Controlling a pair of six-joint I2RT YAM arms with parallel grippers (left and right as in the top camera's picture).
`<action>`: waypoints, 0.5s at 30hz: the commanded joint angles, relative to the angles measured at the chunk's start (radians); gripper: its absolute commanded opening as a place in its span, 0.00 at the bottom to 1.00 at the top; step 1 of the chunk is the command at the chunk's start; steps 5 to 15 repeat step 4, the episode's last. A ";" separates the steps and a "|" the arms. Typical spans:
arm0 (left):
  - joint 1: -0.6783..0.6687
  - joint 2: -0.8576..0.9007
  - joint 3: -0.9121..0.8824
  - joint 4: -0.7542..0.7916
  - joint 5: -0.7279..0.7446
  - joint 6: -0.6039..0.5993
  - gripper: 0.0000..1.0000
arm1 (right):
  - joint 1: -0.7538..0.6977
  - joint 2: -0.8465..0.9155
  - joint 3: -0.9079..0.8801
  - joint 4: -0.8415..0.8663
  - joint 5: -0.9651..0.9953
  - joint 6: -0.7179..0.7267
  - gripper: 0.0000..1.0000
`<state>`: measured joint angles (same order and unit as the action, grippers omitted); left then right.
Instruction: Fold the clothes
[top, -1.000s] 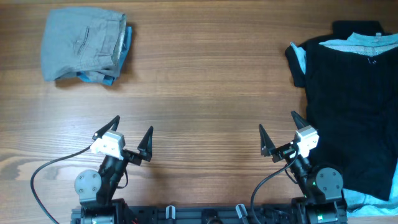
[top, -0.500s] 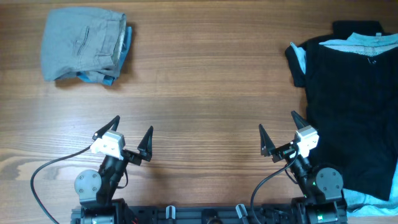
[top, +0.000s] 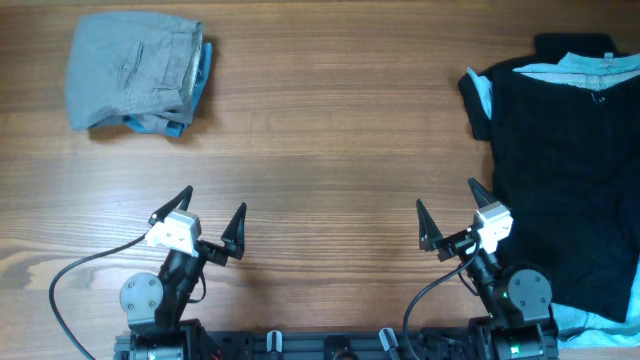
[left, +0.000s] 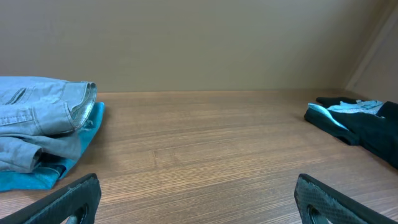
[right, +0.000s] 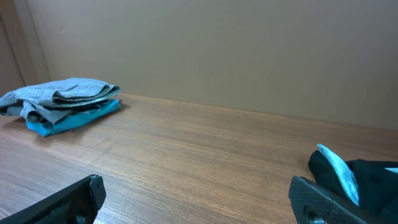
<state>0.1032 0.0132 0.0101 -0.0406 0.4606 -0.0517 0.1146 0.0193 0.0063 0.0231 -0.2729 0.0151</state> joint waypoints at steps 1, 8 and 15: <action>-0.008 -0.008 -0.004 0.000 -0.006 -0.013 1.00 | -0.004 -0.008 -0.001 0.002 -0.019 0.013 1.00; -0.008 -0.008 -0.004 0.000 -0.006 -0.013 1.00 | -0.004 -0.008 -0.001 0.002 -0.019 0.013 1.00; -0.008 -0.008 -0.004 0.000 -0.006 -0.013 1.00 | -0.004 -0.008 -0.001 0.002 -0.019 0.013 1.00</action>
